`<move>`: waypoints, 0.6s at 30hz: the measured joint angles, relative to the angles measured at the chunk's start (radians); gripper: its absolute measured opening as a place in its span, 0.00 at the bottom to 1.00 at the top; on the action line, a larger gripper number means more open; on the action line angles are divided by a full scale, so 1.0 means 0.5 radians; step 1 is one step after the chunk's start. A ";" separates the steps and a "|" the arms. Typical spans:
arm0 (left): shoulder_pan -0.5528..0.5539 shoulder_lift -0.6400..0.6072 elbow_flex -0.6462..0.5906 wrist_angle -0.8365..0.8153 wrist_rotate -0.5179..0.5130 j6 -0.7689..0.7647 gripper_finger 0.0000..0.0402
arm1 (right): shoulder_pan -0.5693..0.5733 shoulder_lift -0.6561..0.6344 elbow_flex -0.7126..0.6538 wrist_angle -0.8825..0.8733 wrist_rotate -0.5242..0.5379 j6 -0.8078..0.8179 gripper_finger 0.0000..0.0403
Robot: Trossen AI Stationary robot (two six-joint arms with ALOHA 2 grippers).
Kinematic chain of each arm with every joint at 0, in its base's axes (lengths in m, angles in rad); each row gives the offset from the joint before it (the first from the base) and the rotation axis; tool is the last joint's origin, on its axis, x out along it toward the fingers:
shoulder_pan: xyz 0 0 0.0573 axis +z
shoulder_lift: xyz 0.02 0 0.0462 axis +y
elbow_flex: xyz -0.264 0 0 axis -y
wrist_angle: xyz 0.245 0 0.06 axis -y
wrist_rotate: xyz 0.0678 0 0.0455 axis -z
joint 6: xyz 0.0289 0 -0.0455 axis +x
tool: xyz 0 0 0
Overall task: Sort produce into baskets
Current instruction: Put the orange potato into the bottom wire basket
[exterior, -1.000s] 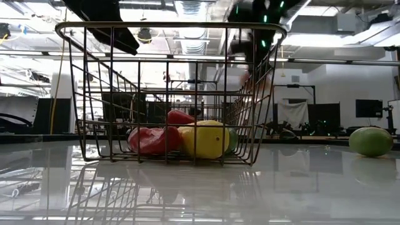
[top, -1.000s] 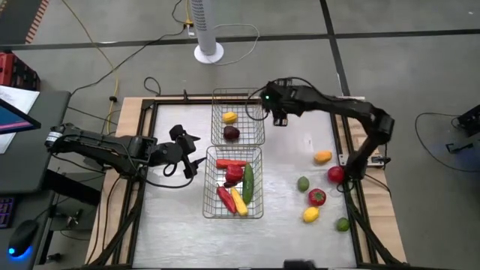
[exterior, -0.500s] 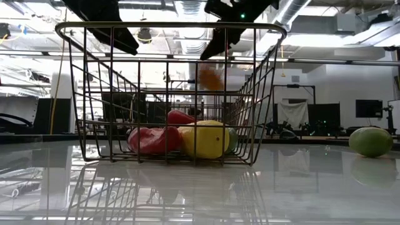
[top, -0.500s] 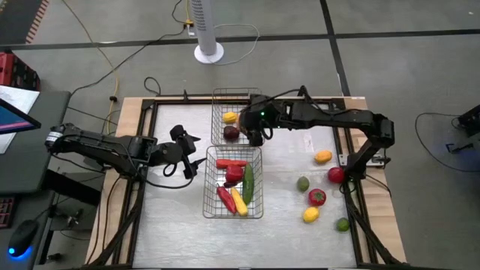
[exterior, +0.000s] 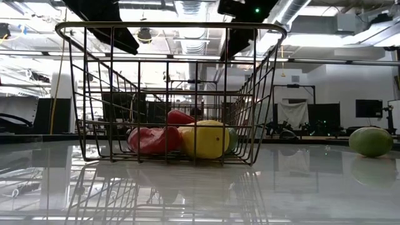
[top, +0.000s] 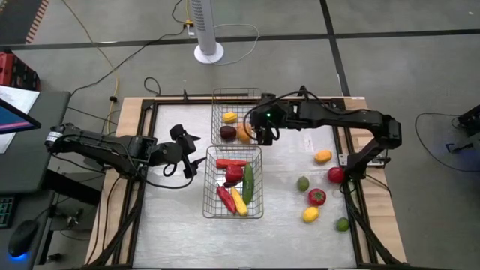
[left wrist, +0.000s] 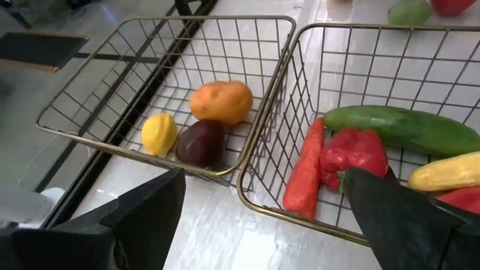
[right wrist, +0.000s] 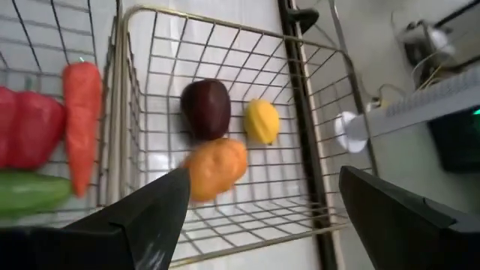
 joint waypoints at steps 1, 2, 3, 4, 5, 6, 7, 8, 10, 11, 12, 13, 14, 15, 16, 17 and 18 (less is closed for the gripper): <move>0.001 0.000 0.000 0.008 -0.011 0.010 0.88 | 0.000 -0.005 0.000 -0.009 -0.011 0.052 0.92; 0.001 0.000 0.000 0.022 -0.022 0.016 0.88 | -0.001 -0.004 0.001 -0.011 -0.034 0.094 0.92; 0.001 0.000 0.000 0.049 -0.029 0.025 0.88 | -0.011 0.005 0.001 -0.016 -0.068 0.110 0.92; 0.001 0.000 0.000 0.086 -0.033 0.029 0.88 | -0.024 0.032 0.002 -0.017 -0.102 0.110 0.91; 0.001 0.000 0.000 0.120 -0.033 0.030 0.88 | -0.040 0.066 0.005 -0.015 -0.129 0.101 0.91; 0.001 0.000 0.000 0.149 -0.033 0.044 0.88 | -0.059 0.105 0.005 -0.012 -0.151 0.088 0.91; 0.001 0.000 0.000 0.178 -0.033 0.061 0.88 | -0.082 0.157 0.008 -0.021 -0.176 0.085 0.90; 0.001 0.000 0.000 0.201 -0.028 0.072 0.88 | -0.106 0.225 0.037 -0.053 -0.193 0.089 0.90; 0.001 0.000 0.000 0.206 -0.016 0.073 0.88 | -0.154 0.349 0.134 -0.098 -0.232 0.147 0.90; 0.001 0.000 0.000 0.203 -0.016 0.074 0.88 | -0.176 0.413 0.195 -0.135 -0.256 0.171 0.90; 0.001 0.000 0.000 0.201 -0.017 0.074 0.88 | -0.197 0.466 0.256 -0.168 -0.294 0.179 0.89; 0.002 0.000 0.000 0.193 -0.017 0.076 0.88 | -0.211 0.523 0.321 -0.194 -0.322 0.181 0.89; 0.002 0.000 0.000 0.185 -0.017 0.088 0.88 | -0.222 0.579 0.389 -0.226 -0.332 0.172 0.89; 0.002 0.000 0.000 0.183 -0.017 0.106 0.88 | -0.233 0.637 0.454 -0.282 -0.358 0.154 0.89; 0.002 0.000 0.000 0.182 -0.017 0.123 0.88 | -0.242 0.697 0.518 -0.340 -0.377 0.140 0.89; 0.002 0.000 0.000 0.177 -0.017 0.138 0.88 | -0.251 0.751 0.582 -0.394 -0.397 0.136 0.89; 0.002 0.000 0.000 0.176 -0.017 0.153 0.88 | -0.263 0.799 0.635 -0.435 -0.428 0.136 0.89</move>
